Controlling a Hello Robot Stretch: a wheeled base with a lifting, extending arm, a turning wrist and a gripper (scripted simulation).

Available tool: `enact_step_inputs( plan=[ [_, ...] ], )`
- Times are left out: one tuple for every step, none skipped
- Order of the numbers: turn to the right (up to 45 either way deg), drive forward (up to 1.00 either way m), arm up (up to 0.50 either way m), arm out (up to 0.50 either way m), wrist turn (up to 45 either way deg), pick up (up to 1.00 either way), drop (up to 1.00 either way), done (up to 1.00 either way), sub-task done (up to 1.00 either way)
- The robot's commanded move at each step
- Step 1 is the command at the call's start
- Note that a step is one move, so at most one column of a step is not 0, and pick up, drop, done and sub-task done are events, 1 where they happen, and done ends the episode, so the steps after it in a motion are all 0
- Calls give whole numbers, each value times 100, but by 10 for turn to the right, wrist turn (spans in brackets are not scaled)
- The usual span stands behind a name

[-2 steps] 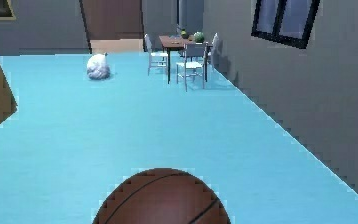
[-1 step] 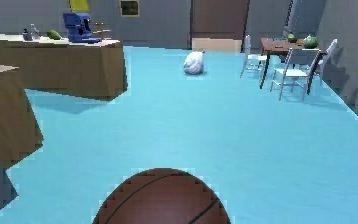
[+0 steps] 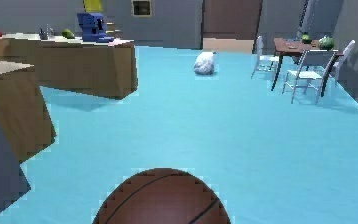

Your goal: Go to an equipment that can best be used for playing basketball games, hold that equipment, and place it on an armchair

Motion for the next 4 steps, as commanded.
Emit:
enact_step_inputs(
  plan=[
    [450,0,0,0,0,0,0,0,0],
    [420,0,0,0,0,0,0,0,0],
    [0,5,0,0,0,0,0,0,0],
    [-450,0,0,0,0,0,0,0,0]
  ],
)
